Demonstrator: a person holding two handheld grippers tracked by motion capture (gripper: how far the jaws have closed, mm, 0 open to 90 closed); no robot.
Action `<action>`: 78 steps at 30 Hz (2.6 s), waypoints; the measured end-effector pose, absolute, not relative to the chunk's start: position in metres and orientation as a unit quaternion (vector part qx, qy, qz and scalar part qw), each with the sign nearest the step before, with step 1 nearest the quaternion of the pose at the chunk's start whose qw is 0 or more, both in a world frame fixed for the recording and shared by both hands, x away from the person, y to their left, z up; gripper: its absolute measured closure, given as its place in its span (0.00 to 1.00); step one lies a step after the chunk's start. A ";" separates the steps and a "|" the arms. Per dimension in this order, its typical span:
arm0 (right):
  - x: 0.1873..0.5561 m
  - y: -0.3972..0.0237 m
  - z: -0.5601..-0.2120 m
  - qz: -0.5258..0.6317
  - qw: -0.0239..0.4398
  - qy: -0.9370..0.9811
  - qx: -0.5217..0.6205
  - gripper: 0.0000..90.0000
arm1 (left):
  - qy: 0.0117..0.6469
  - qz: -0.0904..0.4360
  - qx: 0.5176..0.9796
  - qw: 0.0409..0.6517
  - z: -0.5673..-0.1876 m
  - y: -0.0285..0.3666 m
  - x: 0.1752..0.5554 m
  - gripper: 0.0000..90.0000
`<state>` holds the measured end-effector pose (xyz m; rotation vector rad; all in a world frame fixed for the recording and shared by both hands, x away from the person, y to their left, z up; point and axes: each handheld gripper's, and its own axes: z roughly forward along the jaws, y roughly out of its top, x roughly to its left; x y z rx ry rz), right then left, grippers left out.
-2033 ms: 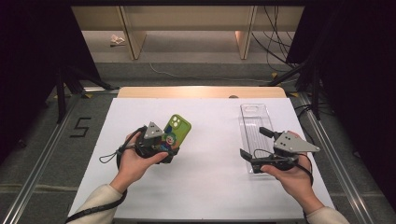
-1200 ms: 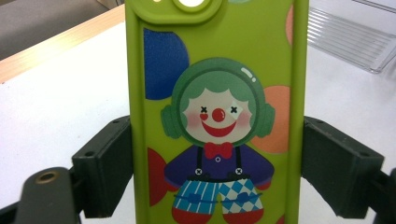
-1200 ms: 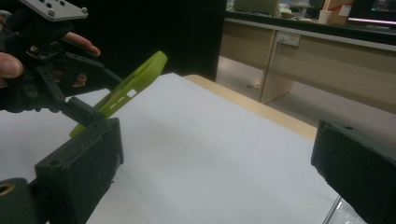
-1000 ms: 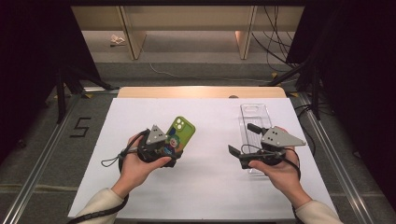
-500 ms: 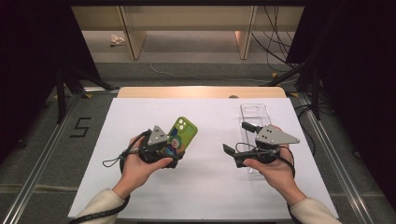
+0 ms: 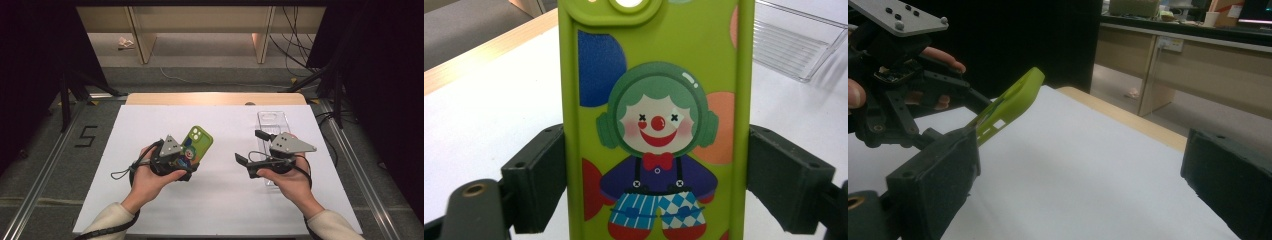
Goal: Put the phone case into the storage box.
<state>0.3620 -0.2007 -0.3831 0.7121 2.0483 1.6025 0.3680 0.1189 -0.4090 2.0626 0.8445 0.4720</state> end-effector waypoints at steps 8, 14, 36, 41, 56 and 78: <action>0.364 -0.199 -0.383 0.581 0.219 0.740 0.259 0.04 | 0.334 0.188 0.823 0.420 -0.409 0.117 0.367 0.18; 0.366 -0.196 -0.382 0.582 0.217 0.740 0.259 0.04 | 0.332 0.187 0.825 0.419 -0.409 0.116 0.366 0.18; 0.368 -0.188 -0.383 0.581 0.213 0.743 0.257 0.04 | 0.321 0.184 0.830 0.418 -0.411 0.107 0.363 0.18; 0.369 -0.187 -0.383 0.580 0.213 0.743 0.257 0.04 | 0.319 0.184 0.830 0.418 -0.411 0.105 0.362 0.18; 0.370 -0.183 -0.382 0.581 0.212 0.743 0.256 0.04 | 0.315 0.182 0.832 0.418 -0.412 0.101 0.361 0.18; 0.373 -0.176 -0.382 0.580 0.211 0.744 0.254 0.04 | 0.309 0.180 0.835 0.418 -0.414 0.095 0.360 0.18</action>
